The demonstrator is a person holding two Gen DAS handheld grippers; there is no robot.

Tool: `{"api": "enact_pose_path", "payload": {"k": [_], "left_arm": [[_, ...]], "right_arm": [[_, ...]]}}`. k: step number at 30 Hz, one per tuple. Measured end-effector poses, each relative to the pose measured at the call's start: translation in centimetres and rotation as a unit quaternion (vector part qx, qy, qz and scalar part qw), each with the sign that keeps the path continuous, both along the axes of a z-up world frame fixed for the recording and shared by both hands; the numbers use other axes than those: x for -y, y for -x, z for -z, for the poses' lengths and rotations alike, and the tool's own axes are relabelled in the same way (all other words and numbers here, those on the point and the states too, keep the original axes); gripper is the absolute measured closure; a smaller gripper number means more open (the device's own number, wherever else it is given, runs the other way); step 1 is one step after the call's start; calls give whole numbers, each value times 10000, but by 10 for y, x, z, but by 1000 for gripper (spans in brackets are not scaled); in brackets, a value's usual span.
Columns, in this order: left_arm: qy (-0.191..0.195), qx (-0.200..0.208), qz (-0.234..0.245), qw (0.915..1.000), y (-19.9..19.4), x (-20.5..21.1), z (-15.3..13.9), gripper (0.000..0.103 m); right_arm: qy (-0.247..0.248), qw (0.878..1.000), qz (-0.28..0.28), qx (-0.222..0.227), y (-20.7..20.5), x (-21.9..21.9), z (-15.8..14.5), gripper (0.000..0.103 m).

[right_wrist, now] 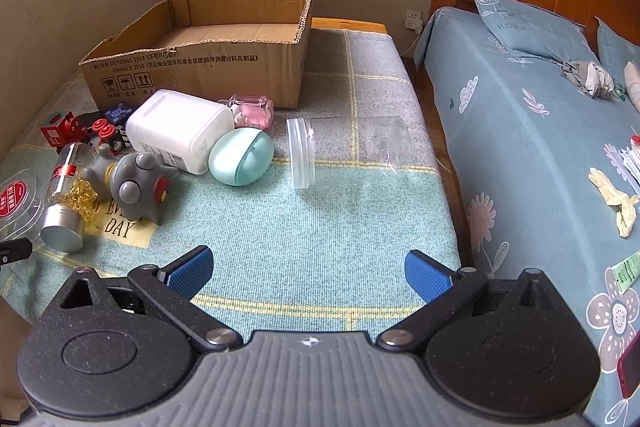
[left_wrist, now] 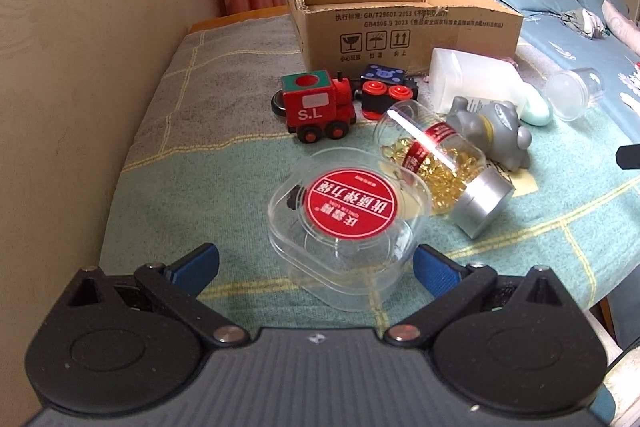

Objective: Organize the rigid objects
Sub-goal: 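Grasp the red-lidded case with left tool while right tool grasps the clear jar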

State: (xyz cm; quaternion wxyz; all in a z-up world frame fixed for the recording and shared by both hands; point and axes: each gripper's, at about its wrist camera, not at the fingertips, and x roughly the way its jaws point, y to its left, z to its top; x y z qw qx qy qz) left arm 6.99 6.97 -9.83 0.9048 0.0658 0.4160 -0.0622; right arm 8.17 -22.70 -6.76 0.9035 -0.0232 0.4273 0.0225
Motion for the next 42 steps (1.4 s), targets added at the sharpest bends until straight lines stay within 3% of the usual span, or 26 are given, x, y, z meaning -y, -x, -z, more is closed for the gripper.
{"api": "enact_pose_path", "payload": {"k": [11,17,26,34,42], "left_arm": [[-81,-20,-137,9999,-33,-2,9,1],[231,-66,-235,9994,-36,-9,12,1],[323,-147,-171,9992,-39,-11,13,1],[321,-108,174,9993,-40,-6,6,1],[358,-71,280,9989,-44,-6,4,2]], "right_arm": [[-37,9995,-284,108,-19,10,8,0],[-266,9981,-438,347,-43,29,6,0],[-555,9951,-726,365,-79,36,8,0],[-87,9943,-979,419,-92,27,9,0],[-148,9919,-1206,360,-112,36,6,0]]}}
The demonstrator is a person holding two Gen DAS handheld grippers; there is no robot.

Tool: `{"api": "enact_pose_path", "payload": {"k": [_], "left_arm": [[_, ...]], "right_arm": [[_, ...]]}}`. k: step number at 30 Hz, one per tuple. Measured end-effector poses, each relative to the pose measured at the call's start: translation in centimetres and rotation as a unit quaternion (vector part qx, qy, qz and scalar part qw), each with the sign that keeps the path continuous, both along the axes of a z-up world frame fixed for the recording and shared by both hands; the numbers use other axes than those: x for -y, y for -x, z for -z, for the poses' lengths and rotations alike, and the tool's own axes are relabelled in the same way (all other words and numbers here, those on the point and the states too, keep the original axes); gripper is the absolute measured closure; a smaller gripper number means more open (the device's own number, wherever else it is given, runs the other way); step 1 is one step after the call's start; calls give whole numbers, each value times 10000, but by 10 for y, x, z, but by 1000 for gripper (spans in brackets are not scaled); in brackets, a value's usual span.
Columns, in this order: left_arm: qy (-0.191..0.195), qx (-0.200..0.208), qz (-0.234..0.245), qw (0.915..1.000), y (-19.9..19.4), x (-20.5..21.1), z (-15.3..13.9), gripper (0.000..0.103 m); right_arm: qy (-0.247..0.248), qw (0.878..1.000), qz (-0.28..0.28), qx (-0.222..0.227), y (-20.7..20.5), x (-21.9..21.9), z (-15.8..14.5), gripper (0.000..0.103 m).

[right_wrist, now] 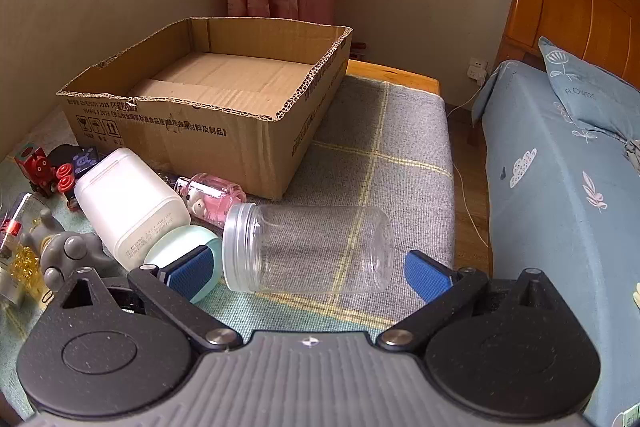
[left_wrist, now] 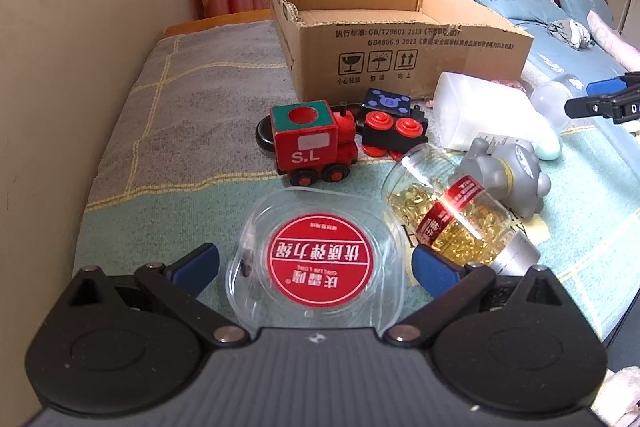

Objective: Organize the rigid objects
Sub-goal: 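Grasp the red-lidded case with left tool while right tool grasps the clear jar, then carry both into the cardboard box and open both tools to release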

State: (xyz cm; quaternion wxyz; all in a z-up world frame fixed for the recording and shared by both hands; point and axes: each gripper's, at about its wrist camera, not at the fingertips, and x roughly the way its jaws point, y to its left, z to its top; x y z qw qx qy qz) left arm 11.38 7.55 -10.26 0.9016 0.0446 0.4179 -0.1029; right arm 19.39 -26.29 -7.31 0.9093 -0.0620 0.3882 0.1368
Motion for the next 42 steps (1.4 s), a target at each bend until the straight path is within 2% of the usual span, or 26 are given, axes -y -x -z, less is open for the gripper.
{"api": "enact_pose_path", "payload": {"k": [7,14,19,21,28,34,42], "left_arm": [[-32,-10,118,9999,-2,2,-1,5],[-81,-136,255,9996,-6,2,0,23],[-140,-166,302,9993,-4,3,-4,24],[-161,-172,315,9992,-2,3,-7,25],[-189,-223,304,9991,-3,1,-14,27],[-262,-114,276,9992,0,2,-39,27],[-329,371,503,9975,-21,23,-91,27]], "right_arm": [[22,9999,-97,-124,-13,-10,5,0],[172,9997,-132,-102,-14,-15,6,0],[382,9991,-114,-127,-14,-19,7,4],[422,9989,-96,-151,-14,-20,6,8],[616,9979,-84,-169,-10,-27,2,9],[569,9982,-179,-97,-5,-26,-17,10],[575,9971,-460,185,2,-33,-56,10]]}}
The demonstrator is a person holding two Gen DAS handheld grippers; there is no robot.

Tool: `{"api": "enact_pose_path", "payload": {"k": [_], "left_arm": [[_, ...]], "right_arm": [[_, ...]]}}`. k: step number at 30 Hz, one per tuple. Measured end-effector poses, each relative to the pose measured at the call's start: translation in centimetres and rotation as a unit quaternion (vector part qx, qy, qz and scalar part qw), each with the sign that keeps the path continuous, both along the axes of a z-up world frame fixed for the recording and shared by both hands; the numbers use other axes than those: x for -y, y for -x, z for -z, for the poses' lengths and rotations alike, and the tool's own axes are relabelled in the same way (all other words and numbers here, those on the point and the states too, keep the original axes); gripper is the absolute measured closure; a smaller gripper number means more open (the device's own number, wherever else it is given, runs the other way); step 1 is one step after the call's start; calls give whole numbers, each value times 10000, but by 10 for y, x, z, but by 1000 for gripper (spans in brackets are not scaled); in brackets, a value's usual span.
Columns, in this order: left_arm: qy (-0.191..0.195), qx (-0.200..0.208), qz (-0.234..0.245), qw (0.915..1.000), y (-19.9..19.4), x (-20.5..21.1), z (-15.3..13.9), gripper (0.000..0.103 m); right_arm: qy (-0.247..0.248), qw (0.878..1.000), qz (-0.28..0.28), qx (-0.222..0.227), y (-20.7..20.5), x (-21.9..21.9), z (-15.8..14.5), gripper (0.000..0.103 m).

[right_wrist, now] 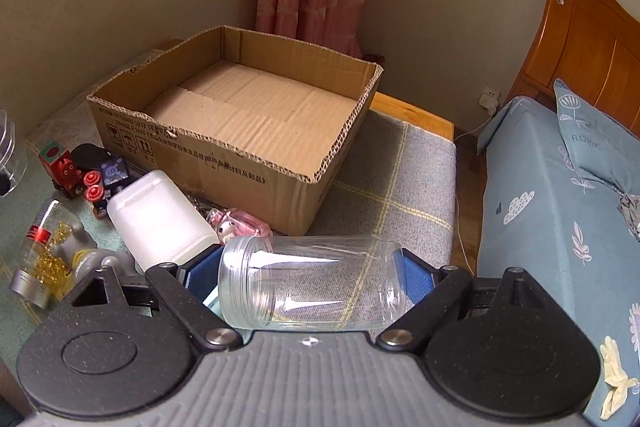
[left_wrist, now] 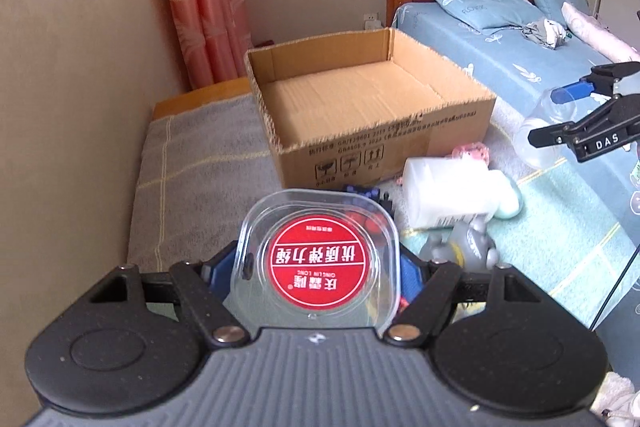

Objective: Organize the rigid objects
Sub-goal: 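Carry both into the cardboard box and open both tools to release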

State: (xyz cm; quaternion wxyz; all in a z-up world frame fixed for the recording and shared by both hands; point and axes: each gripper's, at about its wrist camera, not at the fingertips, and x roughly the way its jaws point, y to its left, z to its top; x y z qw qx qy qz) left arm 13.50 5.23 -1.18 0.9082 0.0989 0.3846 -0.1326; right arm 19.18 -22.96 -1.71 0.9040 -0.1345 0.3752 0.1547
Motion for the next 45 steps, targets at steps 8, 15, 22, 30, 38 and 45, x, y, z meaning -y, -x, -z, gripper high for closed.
{"api": "enact_pose_path", "payload": {"k": [8,15,22,30,38,45], "left_arm": [[-41,382,266,9989,-80,37,-39,27],[-154,204,139,9996,-160,61,-34,27],[-336,424,-527,9971,-212,65,-11,10],[-88,372,-288,9989,-179,50,-16,10],[158,621,-367,9973,-121,25,-37,2],[369,718,-790,9936,-78,1,-30,2]], "right_arm": [[-254,9984,-240,440,-15,-14,-47,10],[-379,9975,-233,556,-41,-22,-72,10],[-435,9980,-97,451,-63,-24,-73,10],[-351,9989,-189,266,-83,-41,-61,10],[-370,9992,-146,53,-114,-58,-54,10],[-359,9993,-41,-40,-149,-75,-56,10]]}}
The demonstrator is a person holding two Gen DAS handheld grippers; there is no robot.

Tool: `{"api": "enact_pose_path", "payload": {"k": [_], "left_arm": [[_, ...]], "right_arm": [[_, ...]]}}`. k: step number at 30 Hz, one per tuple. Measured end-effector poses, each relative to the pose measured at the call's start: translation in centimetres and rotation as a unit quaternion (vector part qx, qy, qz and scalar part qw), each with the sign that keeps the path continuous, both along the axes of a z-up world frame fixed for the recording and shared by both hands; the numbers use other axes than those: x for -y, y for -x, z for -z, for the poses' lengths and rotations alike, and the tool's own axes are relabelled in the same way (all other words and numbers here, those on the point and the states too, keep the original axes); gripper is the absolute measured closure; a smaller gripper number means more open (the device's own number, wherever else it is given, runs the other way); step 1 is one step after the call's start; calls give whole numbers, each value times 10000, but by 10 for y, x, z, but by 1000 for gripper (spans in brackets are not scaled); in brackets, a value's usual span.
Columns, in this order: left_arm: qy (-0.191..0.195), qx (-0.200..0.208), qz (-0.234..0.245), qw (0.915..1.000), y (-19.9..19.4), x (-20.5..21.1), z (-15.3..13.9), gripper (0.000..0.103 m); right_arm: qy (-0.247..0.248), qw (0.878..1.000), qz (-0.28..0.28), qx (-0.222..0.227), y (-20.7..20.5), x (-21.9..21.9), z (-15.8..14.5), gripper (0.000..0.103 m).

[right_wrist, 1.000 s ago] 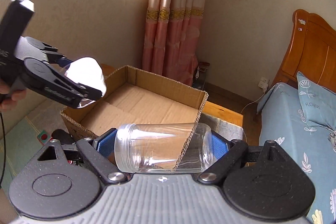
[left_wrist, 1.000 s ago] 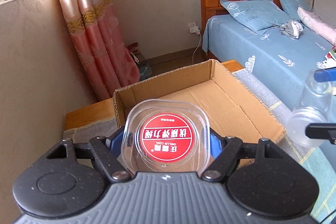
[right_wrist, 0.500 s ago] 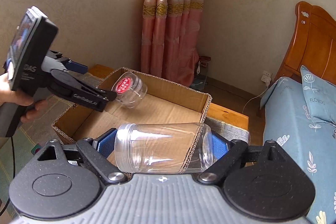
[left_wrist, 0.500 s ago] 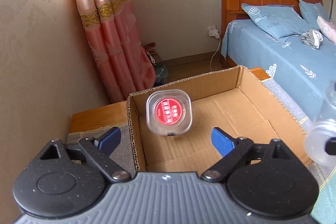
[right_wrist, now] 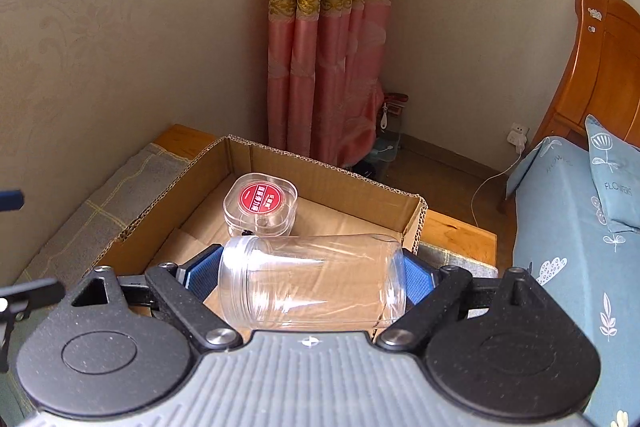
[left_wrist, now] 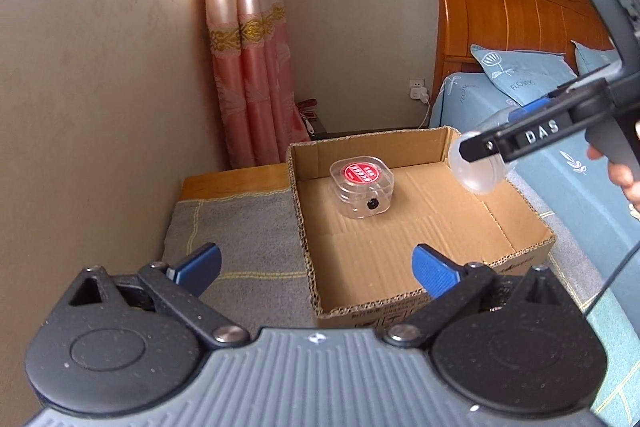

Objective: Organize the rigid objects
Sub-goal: 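Carry both into the cardboard box and open both tools to release, then move the left tool back toward the gold capsule bottle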

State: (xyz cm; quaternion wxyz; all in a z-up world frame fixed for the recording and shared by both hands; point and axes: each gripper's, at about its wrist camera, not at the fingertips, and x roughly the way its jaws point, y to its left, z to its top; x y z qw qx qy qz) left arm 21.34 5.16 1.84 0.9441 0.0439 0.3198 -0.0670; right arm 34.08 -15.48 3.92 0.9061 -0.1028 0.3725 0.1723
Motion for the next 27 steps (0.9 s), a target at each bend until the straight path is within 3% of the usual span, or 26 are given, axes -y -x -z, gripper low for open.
{"api": "enact_pose_path", "payload": {"k": [5,8,27], "left_arm": [[192,-62,-317,9993,15,-18,9,2],[222,-131,-390,9989,21,-23,15,2],[82,-156,-171,9997,57,-13,23,2]], "right_arm": [[2,9997,246,25,-25,-8,1,10],[33,9993,366,38,-25,-9,2,0],[-158,9991,60,384,79,5,-2,0]]}}
